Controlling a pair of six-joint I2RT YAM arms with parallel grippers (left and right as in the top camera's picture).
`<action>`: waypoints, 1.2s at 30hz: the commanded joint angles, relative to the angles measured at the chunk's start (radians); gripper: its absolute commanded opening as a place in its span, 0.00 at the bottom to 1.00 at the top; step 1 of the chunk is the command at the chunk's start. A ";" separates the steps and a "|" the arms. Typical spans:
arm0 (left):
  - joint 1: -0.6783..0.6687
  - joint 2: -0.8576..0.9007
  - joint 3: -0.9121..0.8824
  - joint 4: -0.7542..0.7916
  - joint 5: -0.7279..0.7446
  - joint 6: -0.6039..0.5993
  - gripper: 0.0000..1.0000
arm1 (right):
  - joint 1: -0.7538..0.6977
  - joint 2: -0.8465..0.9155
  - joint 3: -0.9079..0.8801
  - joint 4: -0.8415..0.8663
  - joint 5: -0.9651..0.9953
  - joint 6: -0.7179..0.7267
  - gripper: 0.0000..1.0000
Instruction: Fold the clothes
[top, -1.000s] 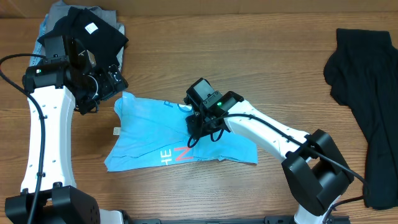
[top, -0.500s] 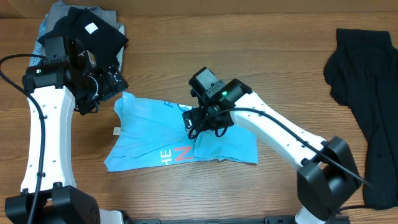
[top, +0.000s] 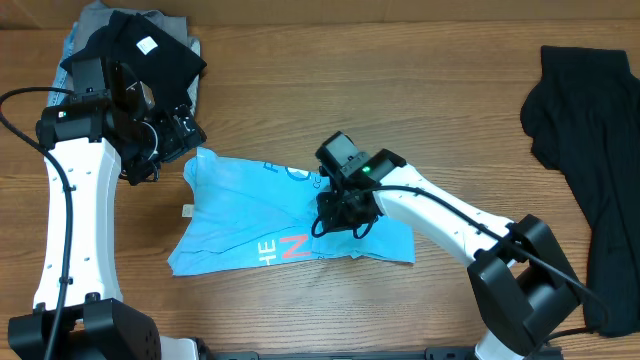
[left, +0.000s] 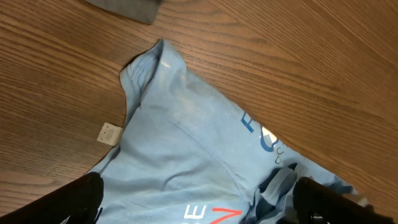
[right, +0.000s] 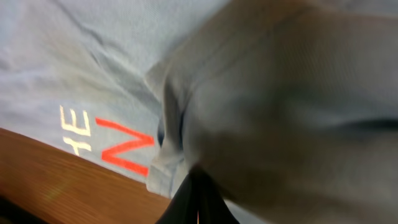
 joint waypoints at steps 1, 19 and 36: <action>-0.009 -0.006 0.013 -0.008 -0.005 0.026 1.00 | -0.069 0.004 -0.067 0.053 -0.130 0.012 0.04; -0.010 -0.006 0.013 -0.010 -0.002 0.026 1.00 | -0.278 0.002 -0.088 0.085 -0.398 -0.071 0.04; -0.009 -0.006 0.013 -0.010 -0.002 0.026 1.00 | -0.322 0.094 -0.053 0.198 -0.498 -0.119 0.18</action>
